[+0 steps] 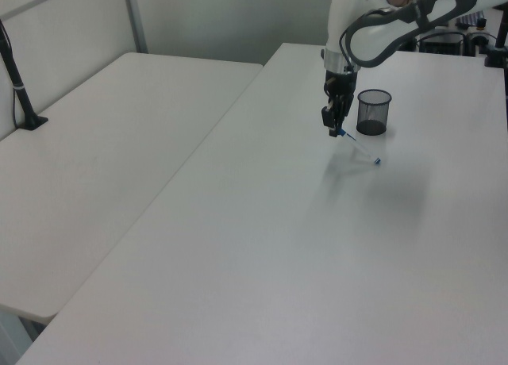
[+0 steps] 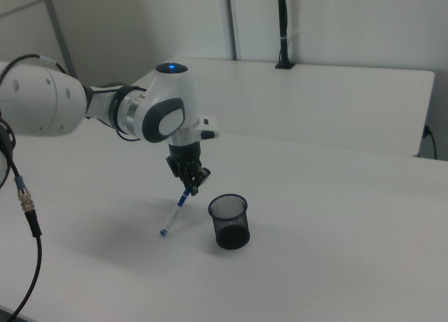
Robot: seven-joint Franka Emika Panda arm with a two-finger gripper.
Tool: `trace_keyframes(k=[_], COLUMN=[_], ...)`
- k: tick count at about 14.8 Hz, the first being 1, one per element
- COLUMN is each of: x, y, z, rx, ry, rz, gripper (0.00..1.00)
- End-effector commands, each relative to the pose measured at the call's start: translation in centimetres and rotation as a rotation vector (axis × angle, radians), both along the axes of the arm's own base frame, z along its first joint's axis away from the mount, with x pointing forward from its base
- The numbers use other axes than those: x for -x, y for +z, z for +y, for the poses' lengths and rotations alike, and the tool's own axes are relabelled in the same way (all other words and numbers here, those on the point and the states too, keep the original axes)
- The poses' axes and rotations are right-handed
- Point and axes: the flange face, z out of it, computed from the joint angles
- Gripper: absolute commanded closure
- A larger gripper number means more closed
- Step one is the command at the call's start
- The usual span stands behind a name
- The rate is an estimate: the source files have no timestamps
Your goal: Remove the marker
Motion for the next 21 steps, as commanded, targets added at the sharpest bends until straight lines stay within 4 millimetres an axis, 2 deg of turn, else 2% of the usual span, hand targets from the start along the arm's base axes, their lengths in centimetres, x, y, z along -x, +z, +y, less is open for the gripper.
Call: trace_keyframes(k=[1,2,3,4,6,8,9,10,11,12,14,16,18,21], x=[-0.1,-0.2,-0.2,-0.2,0.0,0.8,1.3,2.4,3.2,4.6,7.4,9.5,11.5,12.5], y=[-0.5,-0.3,0.2,1.1,3.4,6.8,9.0,12.4,14.9,18.4,23.2,26.4,28.3,28.7], z=[0.7,0.7,0.7,0.7,0.6,0.3,0.3,-0.2,-0.7,-1.3,-2.1,-2.7,-3.4,-3.6], rx=[0.005,0.005,0.005,0.005,0.006,0.005,0.004,0.003,0.003,0.002,0.000,0.002,-0.003,-0.006], ry=[-0.014,-0.014,-0.014,-0.018,-0.034,-0.038,-0.037,-0.041,-0.047,-0.054,-0.068,-0.080,-0.094,-0.082], rz=[-0.005,-0.008,-0.012,-0.024,-0.055,-0.054,-0.054,-0.052,-0.053,-0.050,-0.037,-0.054,-0.037,-0.013], gripper=[0.63,0.39,0.27,0.00,0.00,0.00,0.00,0.00,0.00,0.00,0.00,0.00,0.00,0.00])
